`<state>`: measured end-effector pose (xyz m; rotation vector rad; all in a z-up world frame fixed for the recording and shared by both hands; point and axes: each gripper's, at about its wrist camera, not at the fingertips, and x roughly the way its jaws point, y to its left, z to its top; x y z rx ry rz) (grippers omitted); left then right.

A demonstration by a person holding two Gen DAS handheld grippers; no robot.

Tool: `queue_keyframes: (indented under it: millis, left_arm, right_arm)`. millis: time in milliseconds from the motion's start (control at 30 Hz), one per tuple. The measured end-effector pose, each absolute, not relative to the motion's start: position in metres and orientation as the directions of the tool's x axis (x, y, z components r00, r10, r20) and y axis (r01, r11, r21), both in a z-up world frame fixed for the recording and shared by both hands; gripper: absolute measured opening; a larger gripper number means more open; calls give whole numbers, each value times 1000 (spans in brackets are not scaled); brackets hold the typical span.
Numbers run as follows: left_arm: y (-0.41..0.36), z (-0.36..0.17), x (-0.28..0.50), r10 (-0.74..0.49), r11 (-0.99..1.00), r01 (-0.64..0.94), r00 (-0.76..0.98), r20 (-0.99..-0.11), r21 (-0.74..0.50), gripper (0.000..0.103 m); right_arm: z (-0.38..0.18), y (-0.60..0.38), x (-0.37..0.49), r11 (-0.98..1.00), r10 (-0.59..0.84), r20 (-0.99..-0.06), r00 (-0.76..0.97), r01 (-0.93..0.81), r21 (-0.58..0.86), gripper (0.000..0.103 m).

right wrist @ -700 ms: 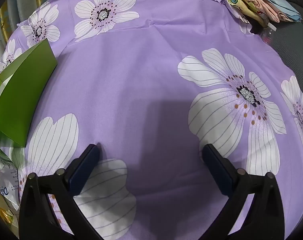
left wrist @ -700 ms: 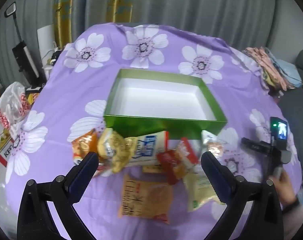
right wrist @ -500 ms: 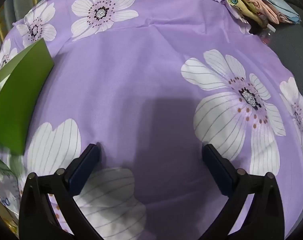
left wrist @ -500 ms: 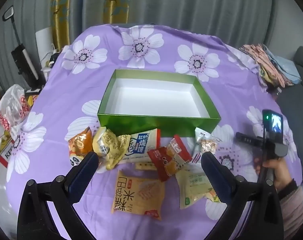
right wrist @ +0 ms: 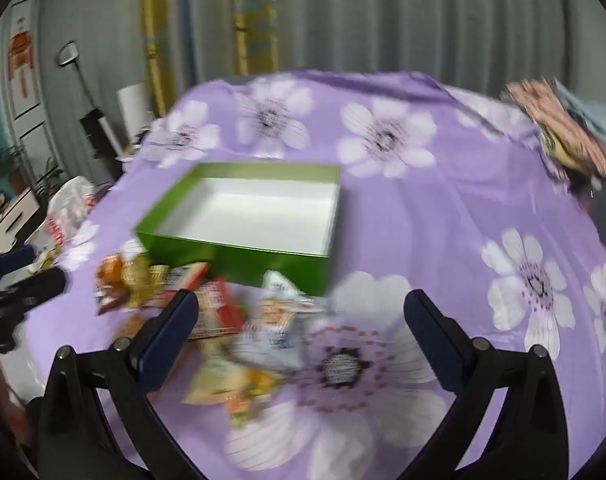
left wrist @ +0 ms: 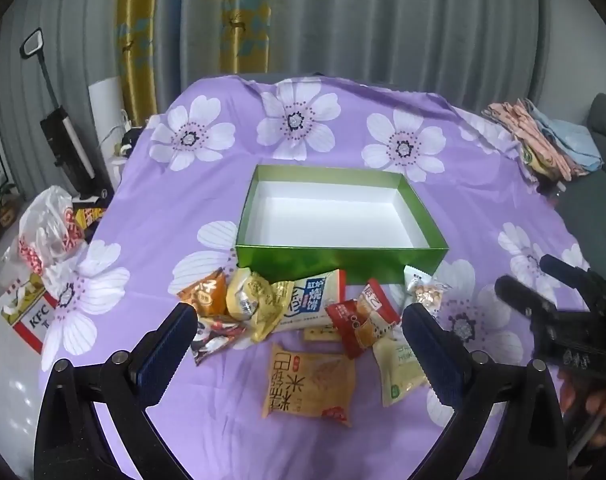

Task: Organize snacks
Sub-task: 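Move the left gripper toward the yellow rice-cracker bag in the snack pile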

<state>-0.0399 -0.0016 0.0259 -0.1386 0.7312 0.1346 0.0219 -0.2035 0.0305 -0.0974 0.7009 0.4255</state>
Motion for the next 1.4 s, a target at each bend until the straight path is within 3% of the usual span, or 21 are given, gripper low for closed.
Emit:
queue_keyframes:
  millis: [267,1400]
  left_arm:
    - [8,26,-58,75,981,-177,737,-672,-84,102]
    - [0,9,-51,30,987,-134,698,-716,-89,102]
  right_arm:
    - [34,-180,-8,868,411,-659,629,-491,73,103]
    - [14,-178,-13,875,391,-704,593,-476,86,103]
